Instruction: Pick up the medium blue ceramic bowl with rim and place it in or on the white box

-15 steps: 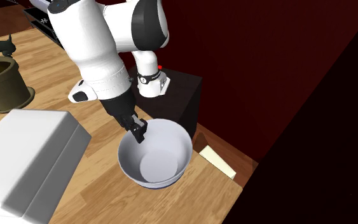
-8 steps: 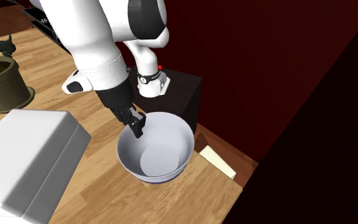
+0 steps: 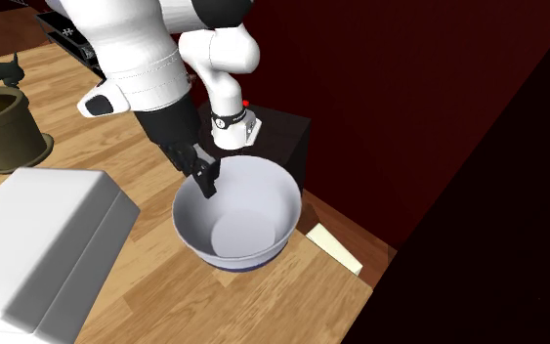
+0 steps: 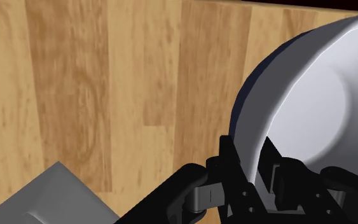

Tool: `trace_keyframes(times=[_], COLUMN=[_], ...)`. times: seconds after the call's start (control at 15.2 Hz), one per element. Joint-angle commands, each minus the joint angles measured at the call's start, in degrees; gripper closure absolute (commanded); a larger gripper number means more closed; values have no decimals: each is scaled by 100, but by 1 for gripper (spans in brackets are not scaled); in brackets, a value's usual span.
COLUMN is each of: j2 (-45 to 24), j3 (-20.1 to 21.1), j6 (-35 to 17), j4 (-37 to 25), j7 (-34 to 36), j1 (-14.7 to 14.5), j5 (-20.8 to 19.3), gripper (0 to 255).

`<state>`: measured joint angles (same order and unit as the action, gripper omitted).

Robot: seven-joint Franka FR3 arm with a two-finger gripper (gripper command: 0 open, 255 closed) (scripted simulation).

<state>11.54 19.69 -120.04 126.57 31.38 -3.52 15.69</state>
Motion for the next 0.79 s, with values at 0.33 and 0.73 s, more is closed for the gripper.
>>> trace_keyframes(times=[0.33, 0.73], j2=[152, 213], j3=[-53, -89], j6=[548, 1004], j4=[-406, -807], j7=[66, 136], j1=[21, 38], j5=[-26, -59], gripper=[255, 255])
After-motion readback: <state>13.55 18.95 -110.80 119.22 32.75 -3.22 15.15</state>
